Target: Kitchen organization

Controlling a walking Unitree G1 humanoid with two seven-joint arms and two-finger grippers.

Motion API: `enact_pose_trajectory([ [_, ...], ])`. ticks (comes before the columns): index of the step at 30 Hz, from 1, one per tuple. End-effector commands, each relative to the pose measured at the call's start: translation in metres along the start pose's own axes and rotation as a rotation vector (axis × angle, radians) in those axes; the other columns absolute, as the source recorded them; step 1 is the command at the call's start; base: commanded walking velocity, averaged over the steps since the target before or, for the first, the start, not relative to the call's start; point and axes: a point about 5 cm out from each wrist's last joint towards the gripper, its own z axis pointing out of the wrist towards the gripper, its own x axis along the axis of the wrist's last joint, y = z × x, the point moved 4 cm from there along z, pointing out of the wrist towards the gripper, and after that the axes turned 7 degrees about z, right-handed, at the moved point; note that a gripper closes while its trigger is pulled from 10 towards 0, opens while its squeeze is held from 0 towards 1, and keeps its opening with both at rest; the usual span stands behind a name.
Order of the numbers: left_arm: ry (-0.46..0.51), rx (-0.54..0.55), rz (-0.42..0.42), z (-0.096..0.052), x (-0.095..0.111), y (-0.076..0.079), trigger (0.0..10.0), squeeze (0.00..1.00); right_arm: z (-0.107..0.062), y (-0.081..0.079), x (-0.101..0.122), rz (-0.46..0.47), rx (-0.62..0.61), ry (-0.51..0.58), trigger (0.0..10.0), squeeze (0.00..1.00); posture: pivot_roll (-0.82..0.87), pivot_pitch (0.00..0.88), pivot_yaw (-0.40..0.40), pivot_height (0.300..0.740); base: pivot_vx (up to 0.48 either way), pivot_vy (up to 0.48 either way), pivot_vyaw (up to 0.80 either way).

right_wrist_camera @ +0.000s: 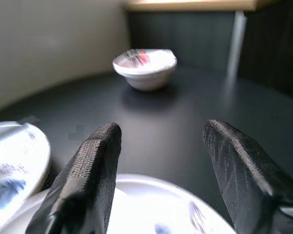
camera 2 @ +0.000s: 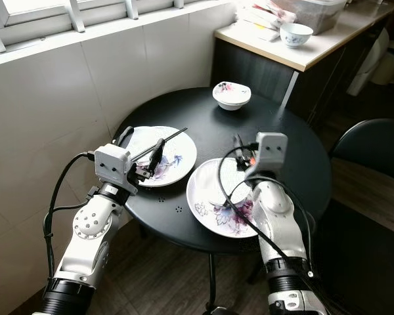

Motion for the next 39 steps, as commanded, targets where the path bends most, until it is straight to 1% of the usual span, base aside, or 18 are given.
enact_pose_trajectory([
  [1,-0.007,-0.005,0.003,0.000,-0.001,0.002,10.0,0.00,-0.003,0.004,-0.004,0.028,-0.017,-0.043,10.0,0.00,-0.02,0.000,-0.062,0.740,0.000,0.000,0.00],
  [2,-0.009,-0.005,0.004,0.000,-0.001,0.002,10.0,0.00,-0.005,0.006,-0.010,0.042,-0.025,-0.092,10.0,0.00,-0.02,0.000,-0.062,0.740,0.000,0.000,0.00],
  [5,-0.011,-0.006,0.004,0.000,-0.002,0.002,10.0,0.00,-0.008,0.007,-0.016,0.030,-0.021,-0.148,10.0,0.00,-0.02,0.000,-0.060,0.740,0.000,0.000,0.00],
  [9,-0.016,-0.008,0.006,0.000,-0.003,0.002,10.0,0.00,-0.012,0.003,-0.024,0.101,-0.010,-0.221,10.0,0.00,-0.03,0.000,-0.060,0.740,0.000,0.000,0.00],
  [13,-0.018,-0.008,0.006,0.001,-0.003,0.003,10.0,0.00,-0.014,0.000,-0.028,0.110,0.010,-0.257,10.0,0.00,-0.03,0.000,-0.063,0.740,0.000,0.000,0.00],
  [15,-0.020,-0.006,0.006,0.001,-0.003,0.003,10.0,0.00,-0.015,-0.001,-0.033,0.119,0.005,-0.303,10.0,0.00,-0.03,0.000,-0.066,0.740,0.000,0.000,0.00],
  [19,-0.023,-0.003,0.007,0.001,-0.004,0.003,10.0,0.00,-0.014,0.000,-0.034,0.130,-0.006,-0.327,10.0,0.00,-0.02,0.000,-0.068,0.740,0.000,0.000,0.00],
  [25,-0.037,-0.001,0.010,-0.001,-0.007,0.002,10.0,0.00,-0.017,-0.007,-0.045,0.265,-0.007,-0.451,10.0,0.00,-0.02,0.000,-0.071,0.740,0.000,0.000,0.00],
  [26,-0.037,-0.002,0.010,-0.001,-0.007,0.002,10.0,0.00,-0.018,-0.008,-0.047,0.283,-0.006,-0.462,9.4,0.00,-0.02,0.000,-0.072,0.740,0.000,0.000,0.00],
  [27,-0.038,-0.002,0.010,-0.001,-0.007,0.003,10.0,0.00,-0.018,-0.008,-0.047,0.293,-0.006,-0.468,9.4,0.00,-0.02,0.000,-0.072,0.740,0.000,0.000,0.00],
  [28,-0.038,-0.003,0.011,0.000,-0.007,0.003,10.0,0.00,-0.018,-0.009,-0.048,0.311,-0.005,-0.480,3.3,0.00,-0.02,0.000,-0.072,0.740,0.000,0.000,0.00],
  [29,-0.038,-0.003,0.011,0.000,-0.007,0.003,10.0,0.00,-0.018,-0.010,-0.048,0.317,-0.004,-0.484,3.3,0.00,-0.02,0.000,-0.072,0.740,0.000,0.000,0.00],
  [30,-0.039,-0.003,0.011,0.000,-0.007,0.004,10.0,0.00,-0.018,-0.010,-0.048,0.324,-0.001,-0.484,0.4,0.00,-0.02,0.000,-0.072,0.740,0.000,0.000,0.00],
  [31,-0.039,-0.004,0.011,0.000,-0.007,0.004,10.0,0.00,-0.018,-0.011,-0.048,0.334,0.000,-0.487,0.0,0.00,-0.02,0.000,-0.072,0.740,0.000,0.000,0.00],
  [33,-0.039,-0.004,0.011,0.000,-0.007,0.004,10.0,0.00,-0.018,-0.012,-0.048,0.348,0.000,-0.496,0.0,0.00,-0.02,0.000,-0.072,0.740,0.000,0.000,0.00],
  [34,-0.041,-0.005,0.012,0.000,-0.008,0.004,10.0,0.00,-0.018,-0.012,-0.048,0.389,-0.009,-0.503,0.0,0.00,-0.02,0.000,-0.072,0.740,0.000,0.000,0.00],
  [35,-0.043,-0.005,0.013,0.000,-0.008,0.004,10.0,0.00,-0.017,-0.012,-0.048,0.404,-0.013,-0.508,0.0,0.00,-0.02,0.000,-0.072,0.740,0.000,0.000,0.00],
  [39,-0.050,-0.005,0.014,0.000,-0.010,0.004,10.0,0.00,-0.018,-0.011,-0.048,0.428,-0.028,-0.526,0.0,0.00,-0.02,0.000,-0.072,0.740,0.000,0.000,0.00],
])
